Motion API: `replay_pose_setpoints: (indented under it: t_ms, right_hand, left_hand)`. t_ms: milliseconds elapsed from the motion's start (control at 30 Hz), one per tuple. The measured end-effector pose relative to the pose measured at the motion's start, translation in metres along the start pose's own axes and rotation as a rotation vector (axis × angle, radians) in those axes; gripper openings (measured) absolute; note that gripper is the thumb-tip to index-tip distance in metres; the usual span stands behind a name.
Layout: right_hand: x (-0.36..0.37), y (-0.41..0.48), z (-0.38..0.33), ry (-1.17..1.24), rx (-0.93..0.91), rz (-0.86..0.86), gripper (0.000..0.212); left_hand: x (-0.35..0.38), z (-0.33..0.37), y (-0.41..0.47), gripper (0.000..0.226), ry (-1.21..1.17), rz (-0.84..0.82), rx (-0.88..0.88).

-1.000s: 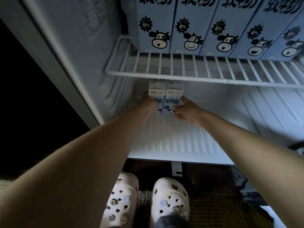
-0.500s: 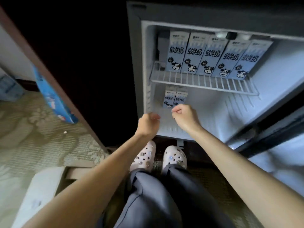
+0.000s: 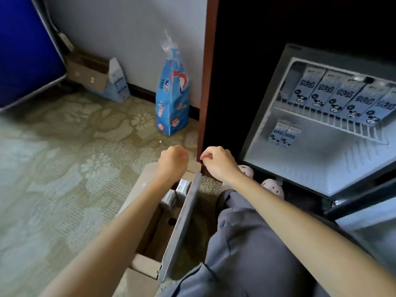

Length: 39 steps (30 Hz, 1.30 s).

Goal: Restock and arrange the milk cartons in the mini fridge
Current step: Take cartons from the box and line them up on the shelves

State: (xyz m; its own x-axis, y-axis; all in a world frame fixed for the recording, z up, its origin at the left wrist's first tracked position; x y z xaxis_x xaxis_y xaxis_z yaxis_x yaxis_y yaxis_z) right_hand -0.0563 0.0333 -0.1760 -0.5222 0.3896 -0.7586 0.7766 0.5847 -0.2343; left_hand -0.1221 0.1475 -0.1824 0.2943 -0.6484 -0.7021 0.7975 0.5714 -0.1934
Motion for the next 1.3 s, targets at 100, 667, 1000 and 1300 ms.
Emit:
replay_pose_setpoints:
  t_ms: [100,667,1000,1300]
  right_hand:
    - [0.046,0.004,-0.015,-0.067,-0.002,-0.105,0.027]
    - [0.157,0.075,0.045,-0.601,-0.119,-0.27,0.023]
    - [0.18,0.083,0.051,-0.757,-0.147,-0.282,0.049]
    - [0.184,0.083,0.049,-0.763,-0.168,-0.268,0.05]
  left_hand:
    - [-0.002,-0.044,-0.004,0.025,0.062,-0.043,-0.08]
    - [0.087,-0.156,0.031,0.053,0.552,-0.262,-0.054]
    - [0.098,-0.161,0.026,0.064,0.656,-0.159,0.063]
    - [0.116,-0.168,-0.003,0.062,0.565,-0.217,0.015]
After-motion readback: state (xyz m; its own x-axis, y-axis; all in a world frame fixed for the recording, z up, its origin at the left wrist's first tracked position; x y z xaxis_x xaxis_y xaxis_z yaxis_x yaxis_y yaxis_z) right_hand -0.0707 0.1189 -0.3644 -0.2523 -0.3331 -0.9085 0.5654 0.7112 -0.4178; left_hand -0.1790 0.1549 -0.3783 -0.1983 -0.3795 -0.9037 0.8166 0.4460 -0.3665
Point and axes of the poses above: each hand's wrist, its own y-axis towards the middle knuckle, its own x-axis out of the palm, z = x × y, the point moved 7 cm from there along y, towards the middle knuckle, and after that the axes turned 4 degrees about -z, right-handed, at the moved point
